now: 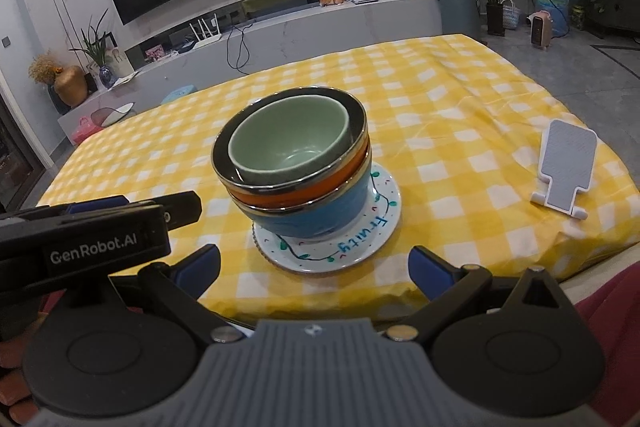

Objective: Organize plates and bowls

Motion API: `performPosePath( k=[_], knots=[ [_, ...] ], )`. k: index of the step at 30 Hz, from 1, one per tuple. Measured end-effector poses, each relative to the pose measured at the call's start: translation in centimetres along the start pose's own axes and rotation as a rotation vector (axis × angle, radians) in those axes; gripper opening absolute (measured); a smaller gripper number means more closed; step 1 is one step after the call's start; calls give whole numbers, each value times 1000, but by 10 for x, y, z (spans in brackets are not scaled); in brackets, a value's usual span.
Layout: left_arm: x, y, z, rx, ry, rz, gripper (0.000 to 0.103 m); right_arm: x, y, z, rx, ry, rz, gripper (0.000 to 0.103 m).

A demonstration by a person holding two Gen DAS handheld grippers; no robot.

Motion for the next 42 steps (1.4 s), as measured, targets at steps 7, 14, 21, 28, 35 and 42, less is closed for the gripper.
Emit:
performPosePath(
  k=[7,14,21,28,35,42],
  knots=[
    [0,0,1,-9,4,-4,85,0,-2,1,5,5,7,98],
    [1,2,3,-13,22,-8,85,1,-1,2,12,8,8,98],
    [2,2,5,-20,29,-4,85,2,-1,3,13,13,13,98],
    [3,1,5,-23,30,5,85,4,-1,3,15,14,12,98],
    [3,1,5,-29,24,9,85,4,-1,4,16,15,12,98],
    [3,2,4,-48,13,26,85,6,-3,6,20,23,14,98]
  ],
)
Point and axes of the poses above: each gripper's, at about its wrist camera, not at the fingertips, and z roughly the way its jaws point, y to its left, x to its underside, the point moved 4 cm from there along z, roughly the way its jaws point, and after that the axes turned 5 degrees about -z, right-handed, at the moved point
